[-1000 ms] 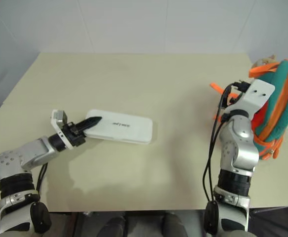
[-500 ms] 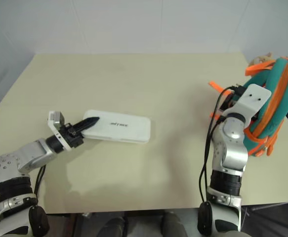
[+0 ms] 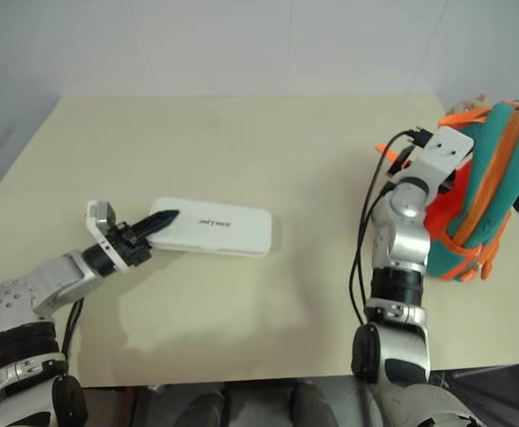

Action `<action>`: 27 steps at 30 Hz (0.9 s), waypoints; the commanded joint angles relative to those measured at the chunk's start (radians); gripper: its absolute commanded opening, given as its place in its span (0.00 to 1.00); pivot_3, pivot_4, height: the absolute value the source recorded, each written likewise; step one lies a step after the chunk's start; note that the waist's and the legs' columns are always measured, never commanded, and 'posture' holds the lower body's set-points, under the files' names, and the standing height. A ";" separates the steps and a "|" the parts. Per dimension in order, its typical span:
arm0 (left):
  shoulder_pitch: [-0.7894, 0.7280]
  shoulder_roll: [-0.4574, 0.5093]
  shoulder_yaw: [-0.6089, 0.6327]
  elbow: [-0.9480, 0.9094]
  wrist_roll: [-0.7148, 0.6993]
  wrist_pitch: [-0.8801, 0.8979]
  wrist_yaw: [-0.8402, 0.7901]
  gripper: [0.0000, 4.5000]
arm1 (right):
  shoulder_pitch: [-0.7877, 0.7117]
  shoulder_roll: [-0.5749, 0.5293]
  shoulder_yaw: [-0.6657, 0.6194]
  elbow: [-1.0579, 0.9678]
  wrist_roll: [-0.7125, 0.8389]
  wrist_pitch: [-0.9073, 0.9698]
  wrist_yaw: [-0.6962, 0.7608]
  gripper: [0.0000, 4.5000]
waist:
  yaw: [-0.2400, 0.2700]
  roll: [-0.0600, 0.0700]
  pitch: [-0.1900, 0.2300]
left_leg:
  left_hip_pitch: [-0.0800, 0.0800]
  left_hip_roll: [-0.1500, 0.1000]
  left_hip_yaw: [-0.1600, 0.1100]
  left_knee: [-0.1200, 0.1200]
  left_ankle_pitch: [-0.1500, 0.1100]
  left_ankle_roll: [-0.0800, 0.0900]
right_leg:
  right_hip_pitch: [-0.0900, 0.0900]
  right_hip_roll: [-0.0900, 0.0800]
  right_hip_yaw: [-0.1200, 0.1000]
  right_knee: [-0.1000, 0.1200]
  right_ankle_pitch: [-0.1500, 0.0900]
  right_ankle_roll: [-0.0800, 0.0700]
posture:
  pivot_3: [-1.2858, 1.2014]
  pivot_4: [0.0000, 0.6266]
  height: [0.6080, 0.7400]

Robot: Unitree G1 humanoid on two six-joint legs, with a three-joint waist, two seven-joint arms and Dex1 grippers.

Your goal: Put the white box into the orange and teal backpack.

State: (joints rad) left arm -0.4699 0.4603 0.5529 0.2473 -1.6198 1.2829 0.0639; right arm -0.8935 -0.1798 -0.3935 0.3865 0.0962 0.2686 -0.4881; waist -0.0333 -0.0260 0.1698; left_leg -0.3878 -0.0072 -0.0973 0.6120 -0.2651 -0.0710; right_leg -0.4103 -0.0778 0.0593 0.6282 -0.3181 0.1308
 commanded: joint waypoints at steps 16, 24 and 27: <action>0.037 0.034 -0.025 -0.059 -0.167 -0.082 0.050 0.31 | -0.105 -0.094 0.001 0.229 0.012 -0.109 0.028 0.13 | -0.019 0.000 0.000 | 0.000 0.000 0.000 0.001 0.000 0.000 | 0.000 0.000 0.000 0.000 0.000 0.000 | 0.52 0.24 1.00; 0.061 0.053 -0.044 -0.062 -0.260 -0.123 0.097 0.31 | -0.121 -0.171 0.050 0.271 0.039 -0.163 0.274 0.13 | -0.022 0.000 0.000 | 0.000 0.000 0.000 0.001 0.000 0.000 | 0.001 0.000 0.001 0.000 0.001 0.001 | 0.52 0.24 1.00; 0.072 0.069 -0.054 -0.065 -0.263 -0.133 0.100 0.31 | -0.133 -0.195 0.065 0.262 0.087 -0.126 0.436 0.13 | -0.024 0.000 0.000 | 0.000 0.000 0.001 0.001 0.000 0.000 | 0.001 0.000 0.001 0.000 0.001 0.001 | 0.52 0.24 1.00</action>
State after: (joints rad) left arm -0.4050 0.5056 0.4891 0.2210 -1.8443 1.1607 0.1692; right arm -0.9774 -0.3445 -0.3395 0.6801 0.1592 0.1446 -0.1351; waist -0.0576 -0.0260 0.1698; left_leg -0.3878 -0.0071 -0.0962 0.6130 -0.2652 -0.0707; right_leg -0.4098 -0.0775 0.0605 0.6279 -0.3175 0.1320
